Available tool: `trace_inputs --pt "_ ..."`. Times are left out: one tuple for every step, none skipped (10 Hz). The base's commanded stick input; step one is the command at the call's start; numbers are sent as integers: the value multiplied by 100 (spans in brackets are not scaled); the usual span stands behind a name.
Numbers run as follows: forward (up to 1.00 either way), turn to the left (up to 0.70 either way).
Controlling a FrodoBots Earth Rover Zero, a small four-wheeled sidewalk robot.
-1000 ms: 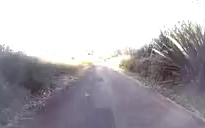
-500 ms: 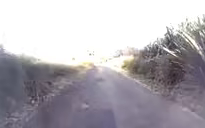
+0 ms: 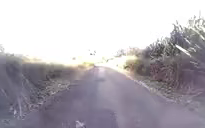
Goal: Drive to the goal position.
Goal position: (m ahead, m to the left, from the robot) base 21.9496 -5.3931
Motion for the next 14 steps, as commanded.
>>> trace_inputs --pt "85 0" --pt "85 0" --pt "85 0" --pt "85 0" --pt "85 0" --pt "85 0" --pt "85 0" --pt "85 0" --pt "85 0" --pt "85 0" --pt "85 0" --pt "85 0" --pt "85 0" --pt "85 0"
